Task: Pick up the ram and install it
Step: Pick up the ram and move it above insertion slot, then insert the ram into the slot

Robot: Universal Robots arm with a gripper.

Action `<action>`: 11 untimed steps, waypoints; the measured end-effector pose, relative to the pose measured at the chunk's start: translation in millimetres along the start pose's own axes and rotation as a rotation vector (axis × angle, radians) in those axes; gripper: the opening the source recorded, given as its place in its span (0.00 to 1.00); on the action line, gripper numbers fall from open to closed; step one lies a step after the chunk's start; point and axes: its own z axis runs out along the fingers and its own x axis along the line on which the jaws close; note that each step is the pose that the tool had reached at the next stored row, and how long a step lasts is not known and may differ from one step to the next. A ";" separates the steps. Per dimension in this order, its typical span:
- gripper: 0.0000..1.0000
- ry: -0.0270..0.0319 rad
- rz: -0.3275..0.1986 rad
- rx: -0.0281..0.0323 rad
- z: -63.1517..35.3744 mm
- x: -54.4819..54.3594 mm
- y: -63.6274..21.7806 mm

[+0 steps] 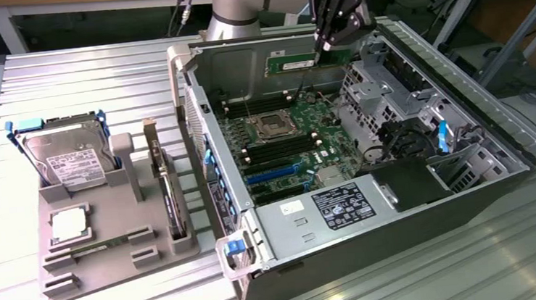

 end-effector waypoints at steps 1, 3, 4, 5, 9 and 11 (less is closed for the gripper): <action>0.14 -0.0001 0.000 0.0000 0.1 0.0 0.0; 0.14 0.0000 0.000 0.0000 0.0 0.0 0.0; 0.14 0.0000 0.000 0.0000 0.1 0.0 0.0; 0.14 -0.0001 0.000 0.0000 3.8 -0.1 -0.3; 0.14 -0.0013 0.015 -0.0001 19.4 -0.5 -1.4; 0.14 -0.0037 0.046 -0.0006 28.2 -0.6 -1.4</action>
